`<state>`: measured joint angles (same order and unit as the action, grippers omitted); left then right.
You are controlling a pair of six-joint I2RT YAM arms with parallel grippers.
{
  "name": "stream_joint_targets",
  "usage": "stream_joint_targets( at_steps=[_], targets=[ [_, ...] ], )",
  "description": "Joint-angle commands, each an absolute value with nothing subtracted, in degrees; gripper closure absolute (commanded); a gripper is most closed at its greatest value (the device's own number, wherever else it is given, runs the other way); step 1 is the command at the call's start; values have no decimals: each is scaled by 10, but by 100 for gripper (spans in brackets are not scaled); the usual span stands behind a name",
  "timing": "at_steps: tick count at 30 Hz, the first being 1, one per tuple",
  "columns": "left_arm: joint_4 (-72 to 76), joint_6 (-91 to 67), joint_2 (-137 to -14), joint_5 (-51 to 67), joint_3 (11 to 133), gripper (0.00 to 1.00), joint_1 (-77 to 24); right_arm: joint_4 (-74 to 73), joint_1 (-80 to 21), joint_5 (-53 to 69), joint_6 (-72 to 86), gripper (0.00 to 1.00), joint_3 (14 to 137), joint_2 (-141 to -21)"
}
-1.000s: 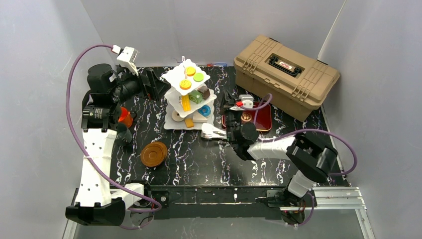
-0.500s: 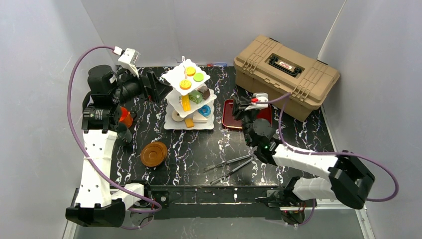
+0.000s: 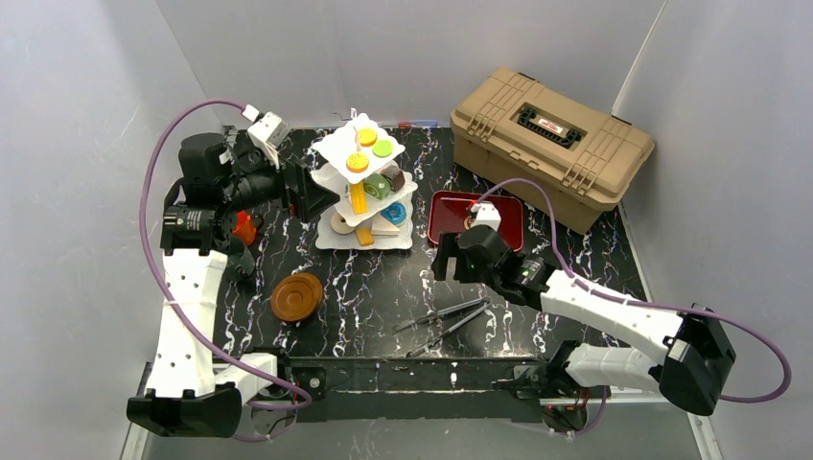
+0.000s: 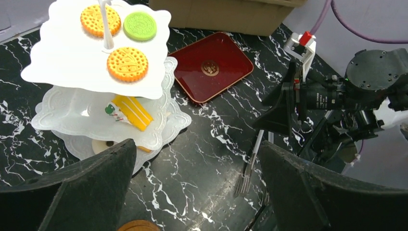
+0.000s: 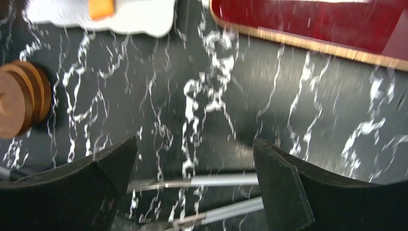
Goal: Serve the afternoon tea
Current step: Pick up the clamp from the center of the board.
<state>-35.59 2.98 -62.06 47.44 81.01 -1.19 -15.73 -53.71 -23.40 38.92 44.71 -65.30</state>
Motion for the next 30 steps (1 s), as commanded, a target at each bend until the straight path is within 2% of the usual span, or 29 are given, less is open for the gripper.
stream_joint_targets(
  at_steps=[1, 8, 15, 20, 30],
  targets=[
    [-400, 76, -620, 491, 818, 2, -8, -264, -540, -142, 543, 2, 438, -631],
    [-431, 100, -625, 454, 829, 2, -8, -261, -547, -83, 658, 2, 412, -638],
    [-433, 109, -619, 434, 836, 2, -8, -273, -563, -93, 752, 2, 403, -654],
    [-439, 111, -615, 429, 842, 2, -8, -298, -589, -161, 815, 2, 396, -679],
    [-449, 110, -616, 422, 859, 2, -8, -249, -593, -228, 891, 2, 368, -726]
  ],
)
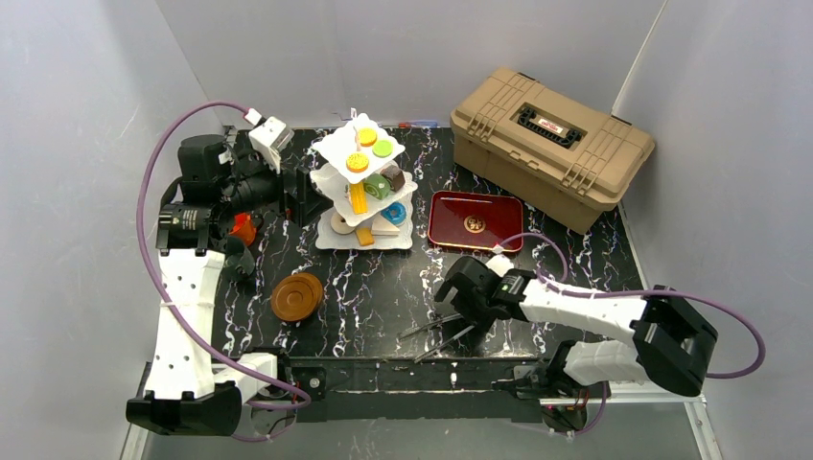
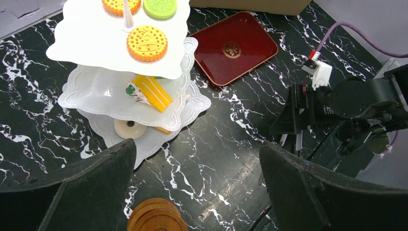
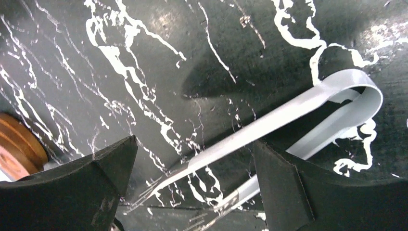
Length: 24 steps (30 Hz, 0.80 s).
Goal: Serve the afternoon tea
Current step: Pick up the clamp from the center of the board.
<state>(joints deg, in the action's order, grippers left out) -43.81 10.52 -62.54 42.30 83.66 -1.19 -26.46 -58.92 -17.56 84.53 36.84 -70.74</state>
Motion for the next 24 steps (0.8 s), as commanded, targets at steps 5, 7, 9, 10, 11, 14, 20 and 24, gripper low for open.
stream_joint_targets(
  at_steps=[5, 7, 9, 10, 11, 14, 20, 24],
  targets=[
    [-449, 109, -613, 417, 863, 2, -8, -245, -593, -234, 877, 33, 380, -759],
    [-449, 107, -611, 414, 862, 2, -8, -245, -593, -246, 868, 60, 379, -757],
    [-448, 106, -608, 412, 859, 2, -7, -243, -593, -260, 861, 78, 377, -751],
    [-447, 106, -607, 411, 857, 2, -8, -244, -593, -266, 855, 85, 378, -748],
    [-447, 107, -606, 410, 857, 2, -7, -249, -593, -272, 849, 93, 383, -747],
    [-445, 107, -605, 407, 857, 2, -7, -277, -596, -294, 826, 99, 415, -747],
    [-440, 101, -608, 407, 860, 2, -8, -305, -599, -377, 723, 99, 502, -733],
    [-439, 101, -607, 403, 858, 2, -8, -327, -584, -432, 554, 99, 607, -766]
  ],
)
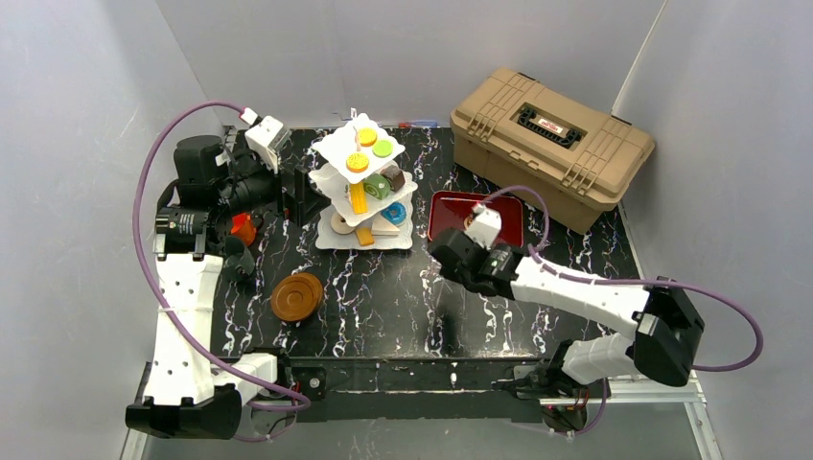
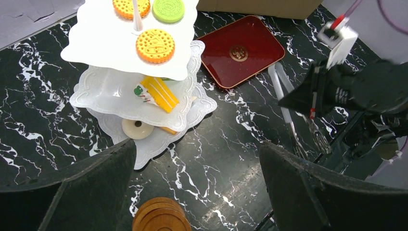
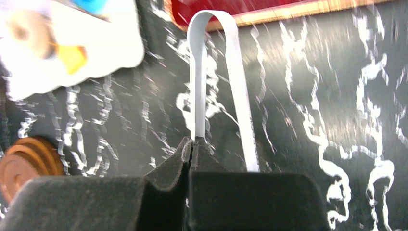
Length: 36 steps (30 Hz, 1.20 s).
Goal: Serve the afternoon tea
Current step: Pick up the clamp from the center of the board, then place the clamp on the tray.
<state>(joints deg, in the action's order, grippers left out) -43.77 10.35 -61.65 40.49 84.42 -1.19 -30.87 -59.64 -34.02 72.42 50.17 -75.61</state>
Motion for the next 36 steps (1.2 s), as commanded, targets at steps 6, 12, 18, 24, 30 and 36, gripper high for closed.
stream_joint_targets(
  at_steps=[6, 12, 18, 24, 30, 36],
  targets=[
    [-439, 87, -609, 400, 852, 2, -7, -244, -486, -328, 269, 99, 705, -846],
    [-460, 80, -622, 379, 862, 2, -5, -194, -425, -189, 76, 99, 808, -954],
    [-518, 84, -680, 398, 927, 2, 38, -231, -415, -192, -31, 99, 915, -1076],
    [-544, 100, -700, 411, 955, 2, 58, -190, -381, -186, -42, 99, 894, -1089],
    [-544, 103, -695, 410, 949, 2, 61, -136, -346, -157, -45, 99, 841, -1067],
    [-550, 114, -690, 410, 949, 2, 61, -80, -332, -133, -55, 87, 783, -1053]
  ],
)
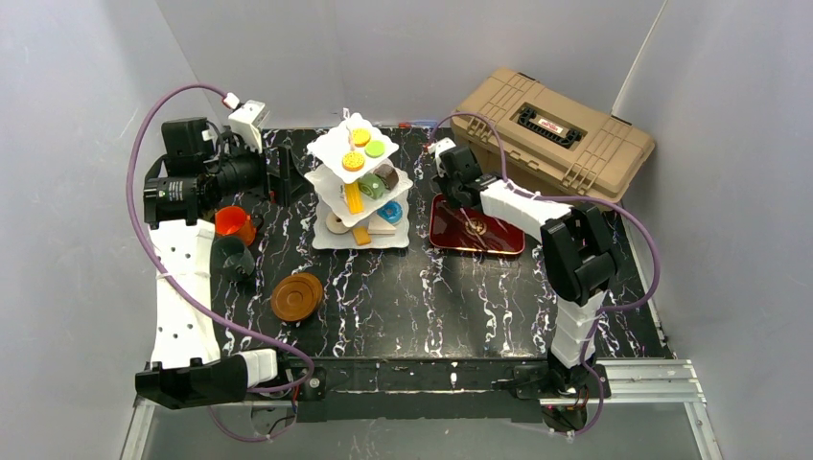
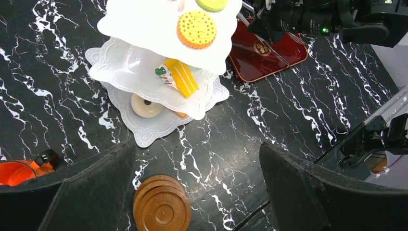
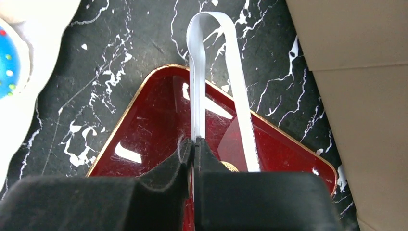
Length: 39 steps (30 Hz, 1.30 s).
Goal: Serve the afternoon tea
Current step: Place the clamp on the tray, then move the coaster to the center of the board.
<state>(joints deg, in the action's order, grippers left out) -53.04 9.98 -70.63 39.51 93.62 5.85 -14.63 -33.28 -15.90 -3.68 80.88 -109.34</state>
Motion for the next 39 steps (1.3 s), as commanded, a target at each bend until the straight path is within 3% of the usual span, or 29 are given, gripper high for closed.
stream_joint_targets(
  at_steps=[1, 11, 20, 23, 29, 32, 39],
  targets=[
    [-554, 118, -690, 410, 950, 2, 61, -72, -331, -133, -55, 84, 776, -1053],
    [-632, 225, -696, 413, 955, 2, 62, -38, -330, -154, -33, 36, 755, -1024],
    [-890, 630, -760, 390, 945, 2, 130, -35, -414, -262, 26, 2, 683, -833],
    [-953, 776, -772, 346, 901, 2, 159, -54, -455, -278, 77, 2, 641, -777],
    [-845, 959, -666, 261, 684, 2, 171, 2, -462, -173, 250, 2, 523, -679],
    [-802, 1008, -644, 230, 605, 2, 170, 54, -462, -124, 277, 2, 465, -626],
    [-670, 1065, -656, 155, 509, 2, 171, -6, -468, -118, 291, 2, 467, -619]
  ],
)
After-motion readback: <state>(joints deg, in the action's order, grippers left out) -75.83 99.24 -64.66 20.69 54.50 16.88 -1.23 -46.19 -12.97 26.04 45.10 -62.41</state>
